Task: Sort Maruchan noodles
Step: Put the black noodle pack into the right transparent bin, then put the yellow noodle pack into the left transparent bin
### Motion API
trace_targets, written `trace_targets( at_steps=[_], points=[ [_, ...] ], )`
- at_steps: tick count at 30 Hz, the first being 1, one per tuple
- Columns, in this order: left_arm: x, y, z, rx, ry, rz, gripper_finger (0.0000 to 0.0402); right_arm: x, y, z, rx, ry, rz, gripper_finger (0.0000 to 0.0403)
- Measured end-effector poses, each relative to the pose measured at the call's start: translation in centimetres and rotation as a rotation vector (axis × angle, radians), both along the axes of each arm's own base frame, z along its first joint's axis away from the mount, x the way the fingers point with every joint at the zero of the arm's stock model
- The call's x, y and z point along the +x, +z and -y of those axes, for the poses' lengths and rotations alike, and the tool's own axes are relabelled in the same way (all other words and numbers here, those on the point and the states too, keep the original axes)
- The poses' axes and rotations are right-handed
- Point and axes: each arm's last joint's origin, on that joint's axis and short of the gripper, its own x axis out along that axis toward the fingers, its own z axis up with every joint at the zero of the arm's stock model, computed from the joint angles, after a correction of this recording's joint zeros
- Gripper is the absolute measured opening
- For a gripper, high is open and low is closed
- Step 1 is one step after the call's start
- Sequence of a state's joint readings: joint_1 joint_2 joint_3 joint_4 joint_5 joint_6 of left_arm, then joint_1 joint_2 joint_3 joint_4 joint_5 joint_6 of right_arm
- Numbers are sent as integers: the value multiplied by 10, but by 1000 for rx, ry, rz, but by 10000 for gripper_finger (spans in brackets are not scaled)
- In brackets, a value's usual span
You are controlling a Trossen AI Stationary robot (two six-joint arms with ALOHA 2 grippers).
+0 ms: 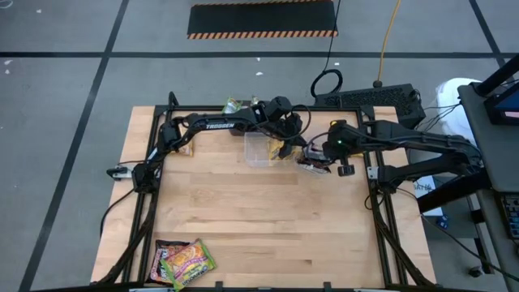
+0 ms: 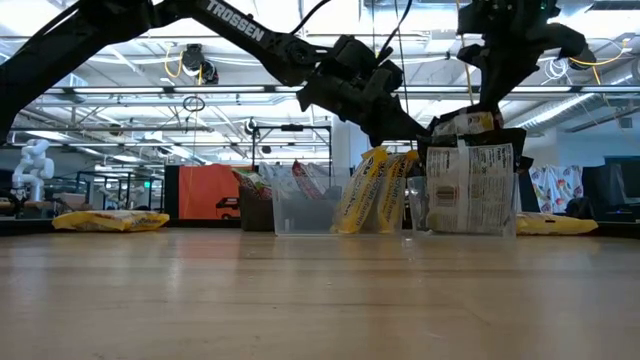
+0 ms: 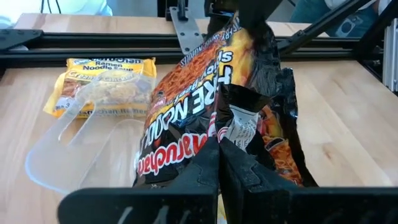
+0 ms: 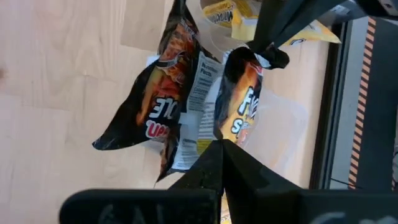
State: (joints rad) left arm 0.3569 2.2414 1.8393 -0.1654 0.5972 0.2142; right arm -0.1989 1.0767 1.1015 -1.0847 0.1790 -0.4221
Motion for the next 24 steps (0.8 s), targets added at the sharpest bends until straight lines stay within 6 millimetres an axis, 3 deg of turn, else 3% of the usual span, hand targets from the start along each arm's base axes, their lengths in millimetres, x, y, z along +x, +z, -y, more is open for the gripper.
trace_targets(
  at_steps=[6,17,24],
  points=[
    [0,0,-2,32,51,-9,10,1,0,0,-8,6,7,7],
    [0,0,-2,39,64,-11,20,1,0,0,-8,7,7,72],
    [1,0,-2,41,65,-6,21,1,0,0,-8,7,7,91]
  ],
)
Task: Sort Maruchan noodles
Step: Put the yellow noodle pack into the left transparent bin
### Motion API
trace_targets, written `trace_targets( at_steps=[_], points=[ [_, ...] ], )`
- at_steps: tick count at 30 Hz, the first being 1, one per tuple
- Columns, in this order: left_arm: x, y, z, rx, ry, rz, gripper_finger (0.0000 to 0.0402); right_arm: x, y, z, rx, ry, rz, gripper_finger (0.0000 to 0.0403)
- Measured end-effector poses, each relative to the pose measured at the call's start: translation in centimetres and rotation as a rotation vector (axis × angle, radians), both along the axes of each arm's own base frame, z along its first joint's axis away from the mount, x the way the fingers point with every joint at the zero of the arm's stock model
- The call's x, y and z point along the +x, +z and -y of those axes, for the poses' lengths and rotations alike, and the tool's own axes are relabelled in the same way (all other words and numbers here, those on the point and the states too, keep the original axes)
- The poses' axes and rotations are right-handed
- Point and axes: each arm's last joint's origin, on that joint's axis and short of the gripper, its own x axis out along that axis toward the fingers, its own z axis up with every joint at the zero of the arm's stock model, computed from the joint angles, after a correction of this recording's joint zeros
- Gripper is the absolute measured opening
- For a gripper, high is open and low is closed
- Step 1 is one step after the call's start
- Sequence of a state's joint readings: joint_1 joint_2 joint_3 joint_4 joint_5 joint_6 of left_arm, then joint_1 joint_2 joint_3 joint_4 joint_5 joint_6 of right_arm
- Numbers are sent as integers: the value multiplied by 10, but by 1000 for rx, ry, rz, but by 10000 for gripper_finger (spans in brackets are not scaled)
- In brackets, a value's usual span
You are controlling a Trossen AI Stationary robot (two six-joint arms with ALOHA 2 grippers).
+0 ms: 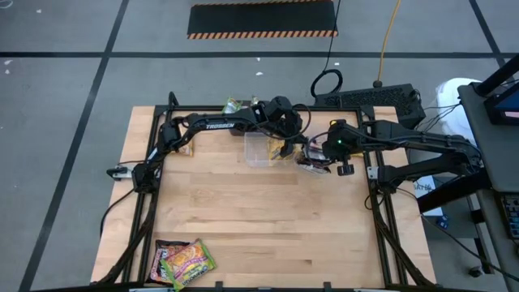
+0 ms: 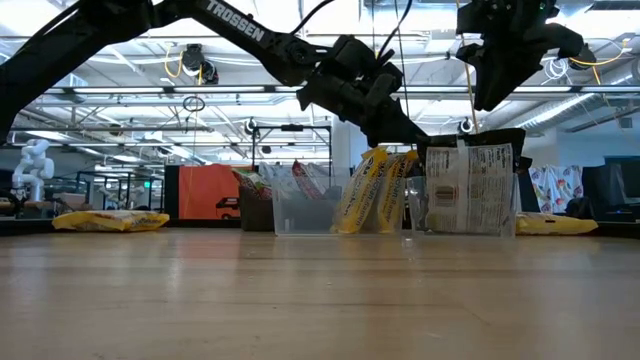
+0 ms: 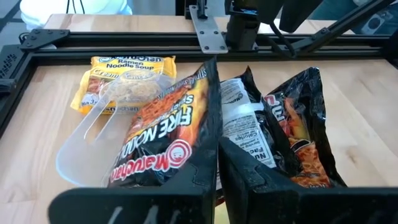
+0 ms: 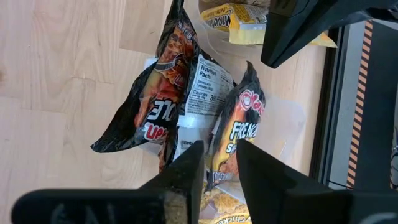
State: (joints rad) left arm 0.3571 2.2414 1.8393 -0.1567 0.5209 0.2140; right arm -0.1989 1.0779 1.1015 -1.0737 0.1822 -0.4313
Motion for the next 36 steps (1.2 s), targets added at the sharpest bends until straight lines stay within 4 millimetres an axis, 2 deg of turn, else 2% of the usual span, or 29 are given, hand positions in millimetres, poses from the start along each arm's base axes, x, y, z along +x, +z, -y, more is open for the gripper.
trace_targets(
  at_steps=[10,15,23,28,31,36],
  points=[
    [-2,5,-1,20,-5,11,21,0,0,2,-59,-24,-10,89],
    [-15,39,4,65,-25,38,21,0,1,3,-104,-41,-9,89],
    [-69,98,24,171,-33,-139,21,-4,-1,2,-90,-41,-58,89],
    [-106,121,43,205,-35,-311,21,-15,-5,-1,-51,-68,-161,89],
    [-126,137,51,187,-10,-359,21,-20,-7,-2,-27,-108,-211,89],
    [-155,161,64,148,17,-382,21,-20,-12,-4,33,-204,-199,89]
  ],
)
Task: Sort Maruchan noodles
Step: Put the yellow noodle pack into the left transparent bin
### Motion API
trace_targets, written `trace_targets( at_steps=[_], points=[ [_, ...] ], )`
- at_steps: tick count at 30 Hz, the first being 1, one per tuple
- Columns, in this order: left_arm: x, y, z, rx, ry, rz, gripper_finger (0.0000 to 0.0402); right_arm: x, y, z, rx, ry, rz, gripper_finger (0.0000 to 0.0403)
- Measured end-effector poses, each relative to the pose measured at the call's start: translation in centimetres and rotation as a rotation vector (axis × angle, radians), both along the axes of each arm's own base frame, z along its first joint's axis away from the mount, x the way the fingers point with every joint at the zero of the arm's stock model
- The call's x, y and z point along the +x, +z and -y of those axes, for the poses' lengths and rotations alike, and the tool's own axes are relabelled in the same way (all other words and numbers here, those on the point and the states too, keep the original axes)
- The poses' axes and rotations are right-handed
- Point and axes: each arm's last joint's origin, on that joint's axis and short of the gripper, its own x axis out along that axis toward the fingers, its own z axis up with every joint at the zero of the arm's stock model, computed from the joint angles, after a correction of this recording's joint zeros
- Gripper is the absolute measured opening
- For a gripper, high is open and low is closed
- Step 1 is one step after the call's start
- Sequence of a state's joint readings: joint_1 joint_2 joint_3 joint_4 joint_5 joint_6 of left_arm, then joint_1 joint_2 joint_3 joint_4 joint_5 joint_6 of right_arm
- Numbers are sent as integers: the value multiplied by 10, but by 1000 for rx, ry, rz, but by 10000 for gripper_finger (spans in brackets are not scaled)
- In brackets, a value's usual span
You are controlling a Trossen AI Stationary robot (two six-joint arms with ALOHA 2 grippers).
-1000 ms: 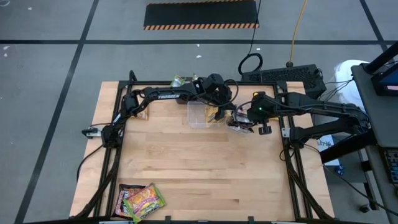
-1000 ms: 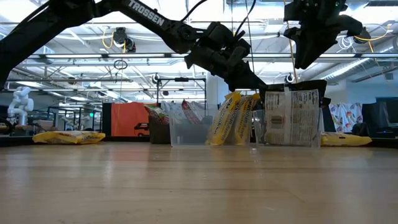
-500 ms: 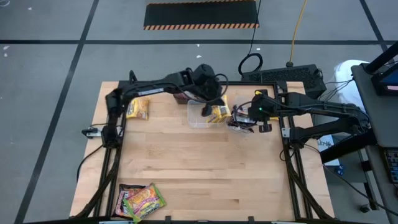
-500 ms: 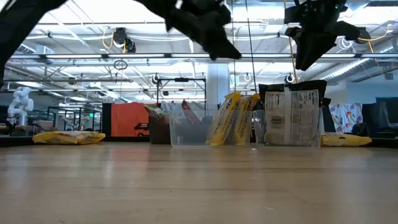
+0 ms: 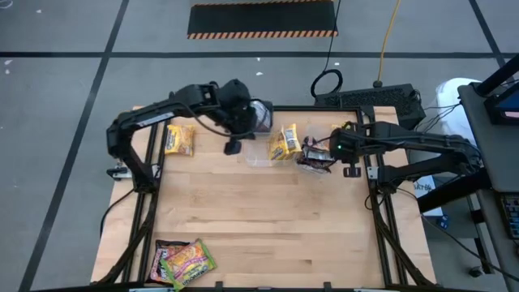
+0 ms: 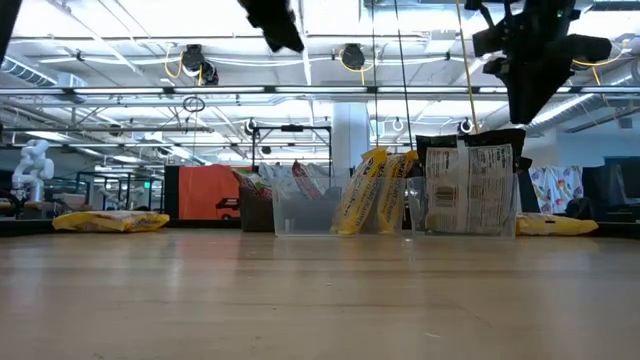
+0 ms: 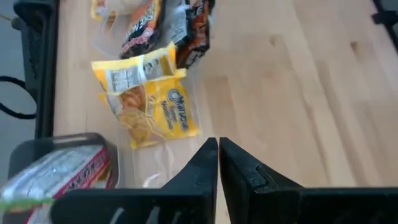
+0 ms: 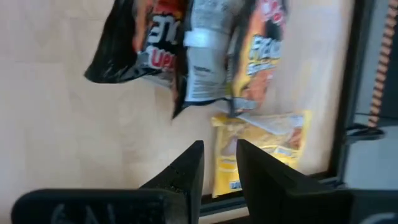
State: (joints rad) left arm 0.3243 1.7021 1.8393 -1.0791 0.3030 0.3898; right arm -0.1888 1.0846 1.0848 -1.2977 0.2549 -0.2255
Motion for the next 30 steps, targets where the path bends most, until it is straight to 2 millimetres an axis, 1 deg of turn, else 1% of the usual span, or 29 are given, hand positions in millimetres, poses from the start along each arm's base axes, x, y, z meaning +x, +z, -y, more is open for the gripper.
trace_targets(
  at_steps=[4,7,10,14,19,26,30],
  points=[
    [-25,17,10,-3,34,-26,21,0,-13,-1,26,-25,-31,89],
    [-45,28,16,23,89,-61,21,-2,-26,1,-30,-72,-67,89],
    [-60,38,20,28,131,-56,21,-3,-35,2,-51,-125,-74,89],
    [-77,48,26,17,159,-43,21,1,-41,2,-20,-207,-36,89],
    [-91,55,30,7,175,-36,21,10,-49,6,70,-355,-10,89],
    [-103,56,34,-10,188,-85,21,9,-58,15,58,-394,-135,89],
    [-107,55,35,-15,189,-110,21,9,-61,21,137,-358,-158,89]
  ],
)
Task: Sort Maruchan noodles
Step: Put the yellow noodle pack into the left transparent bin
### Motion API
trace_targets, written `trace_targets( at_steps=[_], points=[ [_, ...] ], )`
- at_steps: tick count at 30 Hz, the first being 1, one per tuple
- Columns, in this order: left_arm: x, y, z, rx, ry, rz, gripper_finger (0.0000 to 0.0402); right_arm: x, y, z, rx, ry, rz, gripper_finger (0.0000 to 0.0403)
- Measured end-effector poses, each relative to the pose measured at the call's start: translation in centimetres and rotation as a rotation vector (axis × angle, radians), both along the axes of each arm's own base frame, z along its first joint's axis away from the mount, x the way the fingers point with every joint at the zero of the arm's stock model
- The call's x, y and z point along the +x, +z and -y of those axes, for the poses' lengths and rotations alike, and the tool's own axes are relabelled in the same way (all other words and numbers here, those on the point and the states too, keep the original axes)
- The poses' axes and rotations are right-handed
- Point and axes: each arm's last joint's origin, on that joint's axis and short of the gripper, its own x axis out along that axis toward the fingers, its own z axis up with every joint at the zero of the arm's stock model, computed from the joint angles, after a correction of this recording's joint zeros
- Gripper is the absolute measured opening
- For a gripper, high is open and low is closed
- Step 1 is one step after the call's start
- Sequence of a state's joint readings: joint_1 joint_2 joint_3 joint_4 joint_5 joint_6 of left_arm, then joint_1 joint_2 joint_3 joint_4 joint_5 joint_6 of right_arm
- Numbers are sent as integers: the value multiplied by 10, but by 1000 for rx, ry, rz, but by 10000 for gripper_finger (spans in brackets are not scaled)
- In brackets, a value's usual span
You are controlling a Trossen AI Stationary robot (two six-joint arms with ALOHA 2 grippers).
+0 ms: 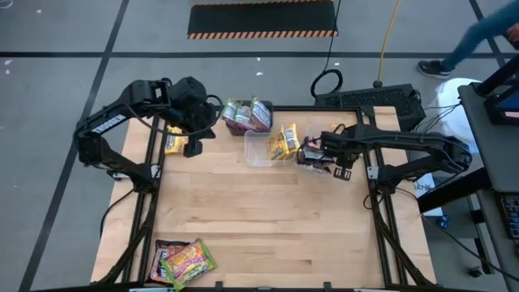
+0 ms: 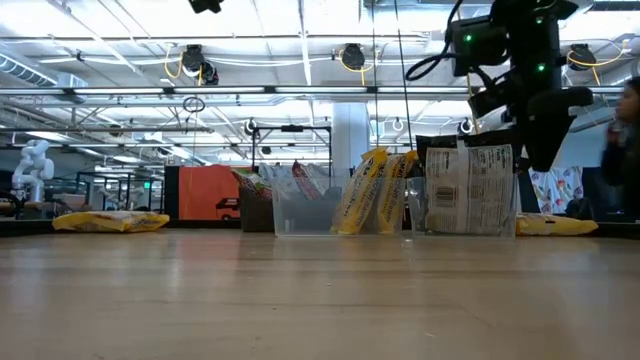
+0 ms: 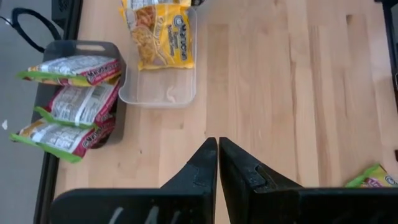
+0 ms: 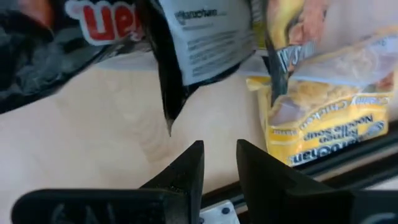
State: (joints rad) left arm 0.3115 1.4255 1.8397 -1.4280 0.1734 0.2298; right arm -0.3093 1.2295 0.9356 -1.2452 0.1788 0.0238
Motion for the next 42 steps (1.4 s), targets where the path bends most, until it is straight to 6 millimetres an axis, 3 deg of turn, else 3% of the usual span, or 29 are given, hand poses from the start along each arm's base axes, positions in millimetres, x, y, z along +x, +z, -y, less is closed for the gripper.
trace_targets(
  at_steps=[9,15,20,35,42],
  points=[
    [-1,-1,0,-8,4,-20,21,-7,-6,23,57,-111,6,89],
    [-1,-1,0,-8,4,-21,21,-19,-27,30,76,-145,-27,89],
    [-1,-1,0,-8,4,-21,21,-24,-41,31,89,-39,-41,89],
    [-1,-1,0,-11,7,-22,21,-15,-43,38,35,93,40,89],
    [-1,-2,0,-12,8,-23,21,-26,-64,33,23,131,-31,89]
  ],
)
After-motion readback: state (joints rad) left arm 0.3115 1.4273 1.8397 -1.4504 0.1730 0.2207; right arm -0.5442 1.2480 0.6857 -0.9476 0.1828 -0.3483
